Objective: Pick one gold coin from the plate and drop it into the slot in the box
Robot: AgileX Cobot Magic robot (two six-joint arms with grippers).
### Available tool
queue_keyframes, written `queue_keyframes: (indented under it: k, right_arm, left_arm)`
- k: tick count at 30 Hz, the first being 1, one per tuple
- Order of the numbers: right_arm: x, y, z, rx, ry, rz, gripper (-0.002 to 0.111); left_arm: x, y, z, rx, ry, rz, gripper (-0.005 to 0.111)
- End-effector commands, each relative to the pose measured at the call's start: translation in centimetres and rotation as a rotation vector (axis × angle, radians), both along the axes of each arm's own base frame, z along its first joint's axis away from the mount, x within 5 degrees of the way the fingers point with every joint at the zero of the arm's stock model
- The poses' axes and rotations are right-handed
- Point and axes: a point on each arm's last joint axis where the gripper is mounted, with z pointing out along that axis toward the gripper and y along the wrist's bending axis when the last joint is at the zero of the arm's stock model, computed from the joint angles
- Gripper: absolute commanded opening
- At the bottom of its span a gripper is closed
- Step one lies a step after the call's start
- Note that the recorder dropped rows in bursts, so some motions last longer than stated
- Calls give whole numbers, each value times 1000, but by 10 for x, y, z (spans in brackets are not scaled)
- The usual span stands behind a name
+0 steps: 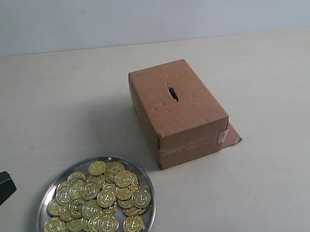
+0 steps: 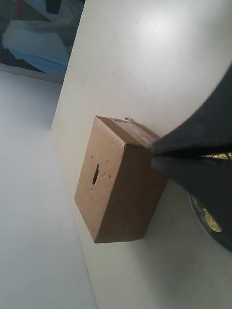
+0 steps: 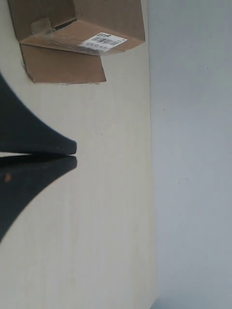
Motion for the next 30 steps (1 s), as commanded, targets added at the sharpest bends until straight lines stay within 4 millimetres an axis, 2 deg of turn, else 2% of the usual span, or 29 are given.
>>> queue_keyframes:
  k: [1, 3, 7, 10, 12, 18, 30]
  right_arm:
    - [0, -1, -1, -8, -8, -7, 0]
    - [0, -1, -1, -8, -8, -7, 0]
    - [0, -1, -1, -8, -8, -7, 0]
    - [0, -1, -1, -8, -8, -7, 0]
    - [0, -1, -1, -8, -8, -7, 0]
    - [0, -1, -1, -8, -8, -7, 0]
    - [0, -1, -1, -8, -8, -7, 0]
  left_arm:
    - [3, 4, 0, 16, -33, 52, 2]
    - [5, 8, 1, 14, -39, 110, 2]
    - [11, 29, 2, -3, -57, 380, 2]
    - [9, 45, -1, -1, -47, 578, 2]
    - [6, 50, -3, 4, -38, 647, 2]
    - [2, 58, -10, 31, 12, 758, 2]
    - [1, 58, -15, 57, 62, 767, 2]
